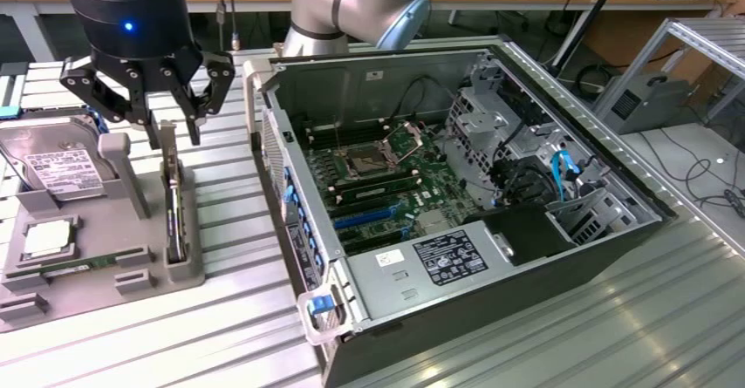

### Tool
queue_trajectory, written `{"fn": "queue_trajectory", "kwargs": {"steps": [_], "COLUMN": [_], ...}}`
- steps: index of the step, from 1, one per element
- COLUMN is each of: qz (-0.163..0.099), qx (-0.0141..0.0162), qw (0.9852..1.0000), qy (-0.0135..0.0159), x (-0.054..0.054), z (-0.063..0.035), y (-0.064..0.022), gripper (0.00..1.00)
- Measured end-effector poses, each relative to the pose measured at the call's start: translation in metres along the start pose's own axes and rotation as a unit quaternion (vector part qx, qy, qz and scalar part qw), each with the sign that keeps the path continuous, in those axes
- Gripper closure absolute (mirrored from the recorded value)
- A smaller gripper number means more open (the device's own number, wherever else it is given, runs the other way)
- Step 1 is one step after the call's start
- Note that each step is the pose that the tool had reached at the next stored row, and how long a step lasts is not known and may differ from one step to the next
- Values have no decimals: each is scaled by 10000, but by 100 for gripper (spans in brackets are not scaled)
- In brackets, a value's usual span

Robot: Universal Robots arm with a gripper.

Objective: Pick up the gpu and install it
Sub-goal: 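Pick up the gpu and move the gpu toward the slot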

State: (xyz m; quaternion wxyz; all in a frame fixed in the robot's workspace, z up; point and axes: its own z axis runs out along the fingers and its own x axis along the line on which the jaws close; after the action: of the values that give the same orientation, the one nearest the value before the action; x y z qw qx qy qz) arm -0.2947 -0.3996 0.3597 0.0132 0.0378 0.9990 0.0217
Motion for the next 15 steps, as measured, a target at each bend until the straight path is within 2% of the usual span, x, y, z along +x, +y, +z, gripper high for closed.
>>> {"fn": "queue_trajectory", "kwargs": {"steps": [15], "qz": [1], "qx": [0], "qw": [10000], "qy": [0], "x": [30], "z": [70], "y": [-6], "gripper": [56]}}
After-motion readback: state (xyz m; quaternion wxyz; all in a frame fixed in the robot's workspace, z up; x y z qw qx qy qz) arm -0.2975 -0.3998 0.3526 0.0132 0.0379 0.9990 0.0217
